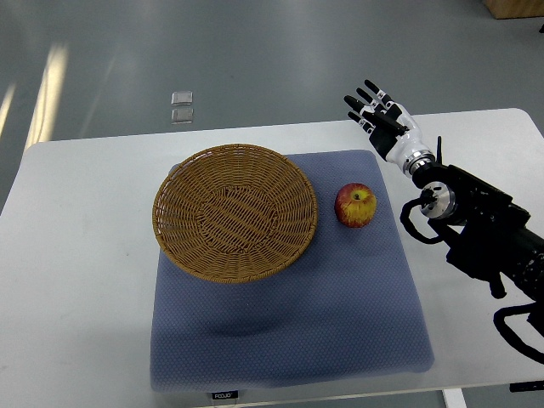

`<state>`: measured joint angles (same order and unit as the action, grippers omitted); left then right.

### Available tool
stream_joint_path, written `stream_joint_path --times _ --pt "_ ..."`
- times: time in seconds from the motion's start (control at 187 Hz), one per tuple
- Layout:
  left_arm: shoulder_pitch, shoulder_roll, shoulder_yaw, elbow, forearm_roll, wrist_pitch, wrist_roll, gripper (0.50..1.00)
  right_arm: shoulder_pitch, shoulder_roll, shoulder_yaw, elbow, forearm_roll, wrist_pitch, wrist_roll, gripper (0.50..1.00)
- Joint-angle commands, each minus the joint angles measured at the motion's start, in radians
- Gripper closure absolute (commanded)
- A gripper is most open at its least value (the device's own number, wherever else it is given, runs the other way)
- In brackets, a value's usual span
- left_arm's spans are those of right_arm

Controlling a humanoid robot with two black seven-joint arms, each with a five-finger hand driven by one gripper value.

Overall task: Place red apple in basket with right hand
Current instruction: 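Move the right hand over and down toward the red apple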

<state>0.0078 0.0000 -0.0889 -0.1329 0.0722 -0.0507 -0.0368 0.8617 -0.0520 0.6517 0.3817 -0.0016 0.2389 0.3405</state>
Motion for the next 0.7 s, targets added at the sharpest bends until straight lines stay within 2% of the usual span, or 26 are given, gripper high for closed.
stream_joint_path --times 0.0,0.139,0.273,0.348,0.487,0.583,0.695 --pt "0.001 0.0 0.0 0.003 0.0 0.0 0.0 0.5 -0.004 -0.012 0.0 0.017 0.0 -0.003 0.0 0.576" --pt "0.003 0.0 0.0 0.001 0.0 0.0 0.0 0.5 0.003 -0.04 -0.015 0.023 -0.02 -0.001 0.0 0.576" --pt "0.003 0.0 -0.002 0.001 0.0 0.0 0.0 0.5 0.048 -0.144 -0.037 0.063 -0.139 0.007 0.002 0.576" --pt "0.003 0.0 -0.002 0.003 0.0 0.0 0.0 0.5 0.06 -0.193 -0.06 0.141 -0.291 0.007 0.022 0.576" --pt "0.001 0.0 0.0 0.001 0.0 0.0 0.0 0.5 0.069 -0.315 -0.078 0.313 -0.689 0.016 0.104 0.576" --pt "0.003 0.0 0.0 0.001 0.0 0.0 0.0 0.5 0.069 -0.4 -0.081 0.428 -0.94 0.056 0.141 0.576" --pt "0.003 0.0 0.0 0.001 0.0 0.0 0.0 0.5 0.076 -0.447 -0.081 0.529 -1.14 0.117 0.166 0.576"
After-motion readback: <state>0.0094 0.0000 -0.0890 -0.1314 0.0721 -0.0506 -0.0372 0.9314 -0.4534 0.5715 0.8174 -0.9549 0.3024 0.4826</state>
